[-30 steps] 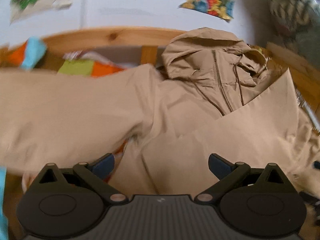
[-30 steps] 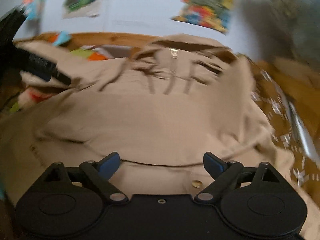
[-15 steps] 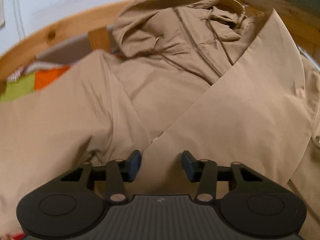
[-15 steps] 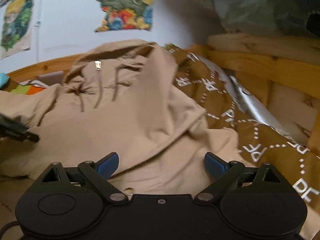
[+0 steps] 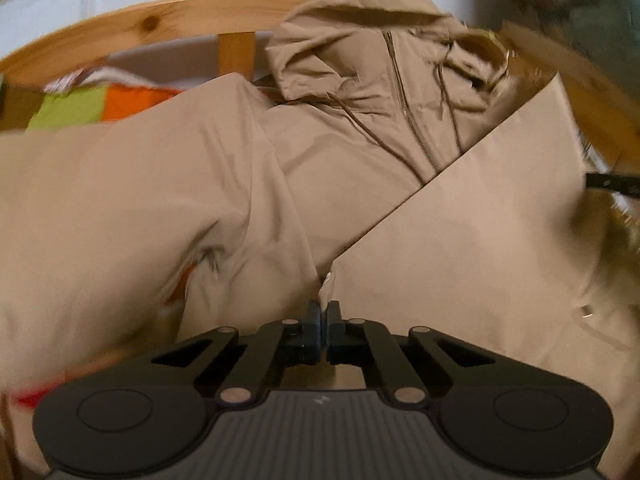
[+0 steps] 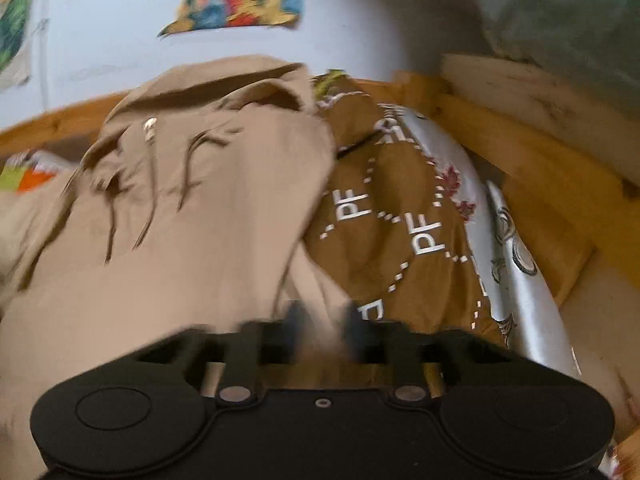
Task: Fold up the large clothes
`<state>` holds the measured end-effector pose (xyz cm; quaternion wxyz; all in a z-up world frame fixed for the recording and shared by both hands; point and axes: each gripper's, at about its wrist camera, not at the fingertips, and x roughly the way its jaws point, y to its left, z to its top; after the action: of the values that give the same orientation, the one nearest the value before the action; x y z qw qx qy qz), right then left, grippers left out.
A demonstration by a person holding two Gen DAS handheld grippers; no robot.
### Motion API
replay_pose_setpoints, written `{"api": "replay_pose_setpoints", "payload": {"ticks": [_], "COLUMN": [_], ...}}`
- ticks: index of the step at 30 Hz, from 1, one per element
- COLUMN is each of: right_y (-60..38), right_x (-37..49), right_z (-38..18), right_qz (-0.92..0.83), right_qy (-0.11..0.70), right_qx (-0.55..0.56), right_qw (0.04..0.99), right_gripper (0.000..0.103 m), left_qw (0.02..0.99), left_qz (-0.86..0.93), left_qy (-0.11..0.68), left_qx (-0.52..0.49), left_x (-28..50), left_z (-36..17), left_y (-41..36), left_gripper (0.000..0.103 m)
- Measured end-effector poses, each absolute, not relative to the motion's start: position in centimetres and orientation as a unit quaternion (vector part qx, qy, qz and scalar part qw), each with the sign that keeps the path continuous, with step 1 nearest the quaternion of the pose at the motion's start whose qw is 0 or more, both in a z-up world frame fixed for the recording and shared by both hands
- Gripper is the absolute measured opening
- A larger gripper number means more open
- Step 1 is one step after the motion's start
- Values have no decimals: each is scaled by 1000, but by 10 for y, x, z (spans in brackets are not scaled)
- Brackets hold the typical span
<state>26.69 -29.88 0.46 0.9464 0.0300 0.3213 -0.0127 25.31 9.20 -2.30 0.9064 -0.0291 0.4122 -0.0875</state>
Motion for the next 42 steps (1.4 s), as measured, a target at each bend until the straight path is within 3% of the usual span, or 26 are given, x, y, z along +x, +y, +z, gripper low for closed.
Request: {"api": "replay_pose_setpoints", "payload": {"ticks": [1, 2, 8, 9, 10, 12, 16, 18, 19, 20, 21, 24, 26, 27, 28, 30, 32, 36, 42], "right_y": [-304, -307, -322, -317, -311, -301, -277, -271, -269, -271, -273, -272, -276, -279, -279, -271, -259, -263, -284], "right_x": [264, 259, 262, 258, 255, 257, 291, 320, 335, 348, 360, 379, 387, 379, 363, 332, 303, 285, 300], "right_z": [8, 11, -7, -3, 3, 12, 23, 19, 18, 18, 21, 31, 34, 37, 40, 38, 23, -18, -49], "right_qz": [-19, -35, -97, -84, -63, -13, 33, 32, 22, 11, -14, -86, -94, -78, -50, 1, 41, 8, -64], "right_qy": [305, 288, 309, 296, 281, 262, 263, 281, 292, 295, 286, 246, 260, 255, 239, 221, 226, 295, 332], "right_qx": [52, 70, 77, 72, 66, 63, 40, 37, 46, 60, 66, 6, 5, 21, 29, -4, -70, -116, -60], "right_qw": [951, 955, 943, 949, 955, 963, 963, 959, 955, 953, 956, 965, 961, 964, 969, 975, 971, 948, 939], "right_gripper": [1, 0, 1, 12, 31, 58, 71, 70, 60, 46, 17, 21, 29, 38, 58, 84, 80, 38, 39], "left_qw": [904, 901, 887, 886, 885, 885, 884, 885, 886, 886, 887, 887, 887, 888, 888, 889, 889, 890, 889], "left_qz": [-90, -90, -82, -81, -81, -83, -89, -89, -87, -85, -84, -82, -81, -81, -82, -85, -85, -81, -77], "left_qy": [416, 423, 454, 456, 457, 457, 457, 456, 456, 454, 452, 454, 453, 453, 451, 449, 448, 448, 449], "left_qx": [-37, -39, -25, -26, -25, -25, -26, -23, -23, -24, -24, -16, -23, -28, -33, -38, -41, -37, -46], "left_x": [247, 241, 234, 235, 234, 230, 224, 220, 217, 215, 214, 212, 211, 211, 211, 211, 211, 210, 209], "left_z": [-20, -19, -44, -47, -48, -49, -51, -51, -51, -51, -51, -53, -54, -54, -55, -57, -58, -57, -58], "left_y": [95, 98, 110, 110, 110, 109, 113, 113, 113, 113, 112, 110, 112, 114, 115, 117, 118, 115, 107], "left_gripper": [0, 0, 0, 0, 0, 0, 0, 0, 0, 0, 0, 0, 1, 1, 1, 1, 1, 1, 15]}}
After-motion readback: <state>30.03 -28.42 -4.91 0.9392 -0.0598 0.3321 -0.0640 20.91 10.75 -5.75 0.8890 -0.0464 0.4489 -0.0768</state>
